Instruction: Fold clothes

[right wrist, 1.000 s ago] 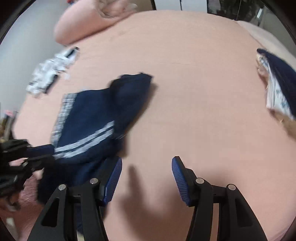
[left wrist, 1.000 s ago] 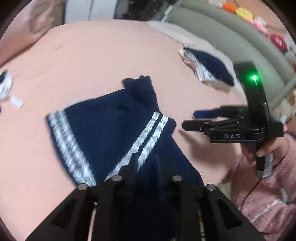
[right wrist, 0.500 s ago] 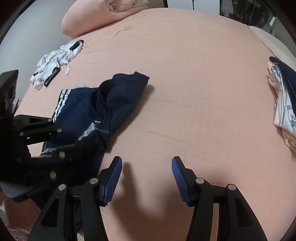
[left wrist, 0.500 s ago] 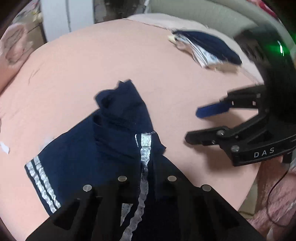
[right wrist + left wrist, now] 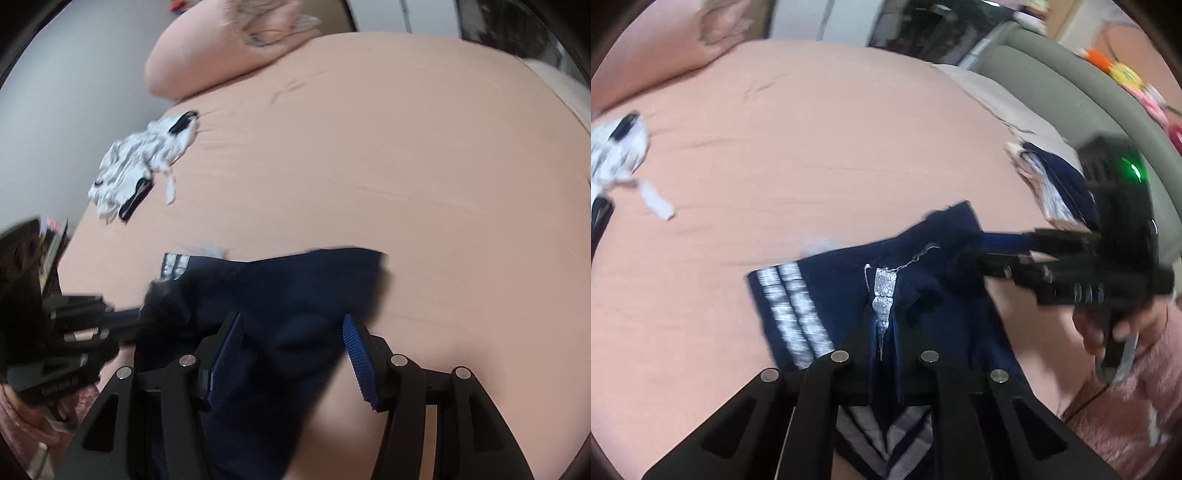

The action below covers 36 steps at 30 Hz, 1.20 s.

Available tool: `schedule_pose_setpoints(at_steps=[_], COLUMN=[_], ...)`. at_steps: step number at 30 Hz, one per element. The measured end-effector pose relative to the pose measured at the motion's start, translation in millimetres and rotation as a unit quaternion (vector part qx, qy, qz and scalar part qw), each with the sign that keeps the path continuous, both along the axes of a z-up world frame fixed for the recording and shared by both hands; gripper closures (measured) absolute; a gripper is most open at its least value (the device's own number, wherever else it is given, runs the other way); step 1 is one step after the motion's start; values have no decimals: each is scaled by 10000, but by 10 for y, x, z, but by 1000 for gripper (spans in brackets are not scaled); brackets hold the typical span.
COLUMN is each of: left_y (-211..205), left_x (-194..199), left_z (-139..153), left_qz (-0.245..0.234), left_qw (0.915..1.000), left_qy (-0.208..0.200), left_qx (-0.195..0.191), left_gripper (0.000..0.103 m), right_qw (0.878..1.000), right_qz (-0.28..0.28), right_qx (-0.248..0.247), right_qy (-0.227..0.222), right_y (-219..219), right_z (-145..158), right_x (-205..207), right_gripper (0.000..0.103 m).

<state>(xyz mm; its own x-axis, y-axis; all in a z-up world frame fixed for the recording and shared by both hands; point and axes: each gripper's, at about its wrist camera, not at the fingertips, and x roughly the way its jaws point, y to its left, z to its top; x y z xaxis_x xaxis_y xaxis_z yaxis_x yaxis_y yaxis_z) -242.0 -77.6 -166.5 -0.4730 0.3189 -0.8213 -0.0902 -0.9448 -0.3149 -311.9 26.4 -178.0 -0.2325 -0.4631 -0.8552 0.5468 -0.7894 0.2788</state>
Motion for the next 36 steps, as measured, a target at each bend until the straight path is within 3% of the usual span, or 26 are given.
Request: schedule_pose_setpoints(at_steps=[2, 5, 9, 11, 13, 15, 18, 19, 22, 25, 26, 28, 31, 34, 36], left_y=[-87, -243, -456, -576, -730, -777, -582, -504, -236, -120, -132, -115, 144, 354, 384], left_x=[-39, -73, -257, -343, -325, -235, -66, -34, -19, -13, 0, 104, 488, 655, 740], left_z=[55, 200, -120, -342, -256, -15, 271, 302, 174, -87, -157, -9, 339, 174, 15], left_qz=[-30, -149, -345, -218, -5, 195, -34, -207, -631, -857, -825, -732, -1183, -1389, -1335], left_qw=[10000, 9998, 9969, 9934, 9947, 9969, 9940, 9930, 9914, 9877, 9859, 9856, 9862, 9810, 9795], left_qy=[-60, -36, -674, -1082, -1028, -677, 20, 111, -101, -437, -528, -597, -117, -453, -685], left_qx=[-16, -90, -204, -320, -30, -358, -1095, -1158, -1139, -1235, -1358, -1403, -1150, -1278, -1347], left_gripper=[97, 98, 97, 97, 97, 89, 86, 86, 86, 86, 86, 86, 86, 86, 86], right_qw=[9997, 9994, 9991, 9993, 9988, 9981, 9967, 9966, 9969, 9908, 9906, 9924, 9936, 9988, 9967], right_qz=[1, -191, -313, -221, -178, -272, -338, -324, -30, 202, 209, -37, -268, 144, 665], right_qx=[248, 138, 163, 266, 444, 492, 524, 540, 604, 1285, 1284, 1163, 978, 332, 460], right_qy=[-39, -243, -238, -169, -37, 251, 512, 533, 508, 375, 415, 406, 494, 322, 105], right_y=[-66, 20, 59, 25, 18, 95, 137, 120, -73, -258, -234, -63, 124, 83, -65], right_z=[-77, -125, -224, -303, -211, -55, 92, 112, 56, -241, -299, -264, -57, 84, -49], right_x=[-33, -108, -224, -256, -241, -191, -136, -126, -89, -82, -75, -70, 112, 514, 801], right_gripper=[47, 47, 47, 47, 47, 47, 47, 47, 47, 47, 47, 46, 45, 44, 44])
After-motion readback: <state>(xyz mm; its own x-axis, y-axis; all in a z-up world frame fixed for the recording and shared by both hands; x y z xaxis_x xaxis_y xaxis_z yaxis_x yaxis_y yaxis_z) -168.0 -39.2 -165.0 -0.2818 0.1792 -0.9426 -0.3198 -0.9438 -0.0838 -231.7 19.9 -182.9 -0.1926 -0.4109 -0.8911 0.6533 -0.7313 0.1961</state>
